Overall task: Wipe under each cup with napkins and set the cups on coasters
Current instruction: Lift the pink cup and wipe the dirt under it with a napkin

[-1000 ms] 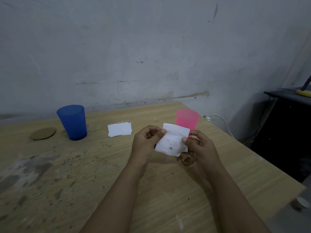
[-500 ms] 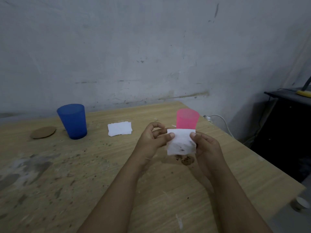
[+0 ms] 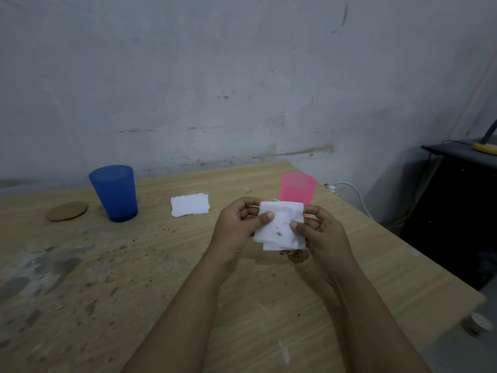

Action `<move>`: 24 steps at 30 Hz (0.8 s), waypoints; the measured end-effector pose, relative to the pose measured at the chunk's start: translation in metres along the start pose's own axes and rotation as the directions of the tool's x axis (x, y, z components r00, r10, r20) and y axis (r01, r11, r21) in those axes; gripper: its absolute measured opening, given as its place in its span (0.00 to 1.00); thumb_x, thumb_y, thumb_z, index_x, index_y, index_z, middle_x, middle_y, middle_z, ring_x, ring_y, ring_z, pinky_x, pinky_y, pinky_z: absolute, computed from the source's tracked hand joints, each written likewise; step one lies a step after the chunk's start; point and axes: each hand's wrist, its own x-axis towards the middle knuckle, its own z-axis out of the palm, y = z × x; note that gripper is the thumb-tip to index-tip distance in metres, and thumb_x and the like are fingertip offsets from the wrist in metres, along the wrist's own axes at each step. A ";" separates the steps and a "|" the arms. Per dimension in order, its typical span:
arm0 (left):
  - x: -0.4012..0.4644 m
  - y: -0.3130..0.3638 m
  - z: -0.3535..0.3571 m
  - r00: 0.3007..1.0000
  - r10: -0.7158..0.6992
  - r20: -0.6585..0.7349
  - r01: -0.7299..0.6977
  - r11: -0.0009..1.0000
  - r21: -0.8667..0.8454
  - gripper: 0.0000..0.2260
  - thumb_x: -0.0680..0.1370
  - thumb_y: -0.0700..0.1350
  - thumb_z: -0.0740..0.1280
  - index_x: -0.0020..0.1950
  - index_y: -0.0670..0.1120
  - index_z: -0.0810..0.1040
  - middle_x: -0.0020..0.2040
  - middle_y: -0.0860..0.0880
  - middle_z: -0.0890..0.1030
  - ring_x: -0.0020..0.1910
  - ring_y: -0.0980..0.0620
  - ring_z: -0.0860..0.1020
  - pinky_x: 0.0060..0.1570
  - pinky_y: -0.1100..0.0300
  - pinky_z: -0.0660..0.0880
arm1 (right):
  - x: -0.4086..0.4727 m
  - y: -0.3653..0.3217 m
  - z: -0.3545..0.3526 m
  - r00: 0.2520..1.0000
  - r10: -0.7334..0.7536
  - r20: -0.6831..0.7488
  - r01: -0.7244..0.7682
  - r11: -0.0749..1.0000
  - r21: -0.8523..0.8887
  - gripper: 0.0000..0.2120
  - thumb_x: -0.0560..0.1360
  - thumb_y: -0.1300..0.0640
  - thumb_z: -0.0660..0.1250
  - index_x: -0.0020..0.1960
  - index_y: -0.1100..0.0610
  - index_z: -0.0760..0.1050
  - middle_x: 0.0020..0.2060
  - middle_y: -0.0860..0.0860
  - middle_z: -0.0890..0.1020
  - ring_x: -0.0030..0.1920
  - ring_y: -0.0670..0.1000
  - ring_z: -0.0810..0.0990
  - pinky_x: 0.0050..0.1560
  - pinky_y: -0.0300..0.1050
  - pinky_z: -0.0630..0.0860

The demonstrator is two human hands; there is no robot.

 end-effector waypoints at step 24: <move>-0.005 -0.001 -0.003 0.983 0.126 0.137 -0.164 0.933 0.322 0.19 0.70 0.25 0.63 0.37 0.46 0.84 0.42 0.52 0.84 0.43 0.60 0.81 0.45 0.67 0.76 | 0.005 0.008 -0.001 0.981 0.194 0.029 -0.194 0.981 -0.005 0.10 0.70 0.62 0.70 0.49 0.65 0.78 0.42 0.61 0.83 0.38 0.55 0.82 0.39 0.48 0.79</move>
